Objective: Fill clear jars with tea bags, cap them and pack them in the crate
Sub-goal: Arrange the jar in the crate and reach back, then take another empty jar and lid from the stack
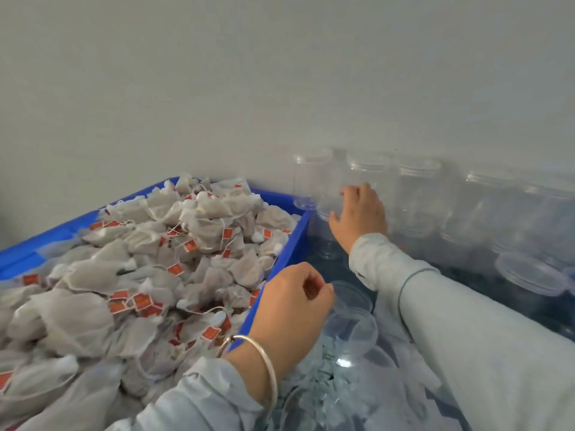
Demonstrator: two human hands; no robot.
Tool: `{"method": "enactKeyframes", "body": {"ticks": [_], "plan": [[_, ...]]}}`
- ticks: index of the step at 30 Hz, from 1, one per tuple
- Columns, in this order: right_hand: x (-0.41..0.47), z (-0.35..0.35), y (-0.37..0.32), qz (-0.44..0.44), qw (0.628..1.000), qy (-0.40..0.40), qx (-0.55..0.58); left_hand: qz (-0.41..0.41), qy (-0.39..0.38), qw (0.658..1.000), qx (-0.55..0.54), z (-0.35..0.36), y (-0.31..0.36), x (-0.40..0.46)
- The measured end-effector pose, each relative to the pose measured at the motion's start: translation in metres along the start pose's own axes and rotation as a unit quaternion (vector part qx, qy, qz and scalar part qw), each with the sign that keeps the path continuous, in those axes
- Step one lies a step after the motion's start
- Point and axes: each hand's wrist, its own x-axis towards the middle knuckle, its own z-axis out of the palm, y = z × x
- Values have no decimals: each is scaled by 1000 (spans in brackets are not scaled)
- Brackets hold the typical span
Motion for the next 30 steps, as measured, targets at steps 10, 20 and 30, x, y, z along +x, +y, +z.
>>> {"method": "enactKeyframes", "body": {"ticks": [10,20,30], "plan": [[91,59,-87,322,901,-73,283,11,34,999,-18,-4,3,-2],[75,63,-86,254,914,8,315,20,69,997,-34,-3,1,0],[-46,-36,-46,131,901,10,413,70,109,991,-33,-29,47,-14]]}}
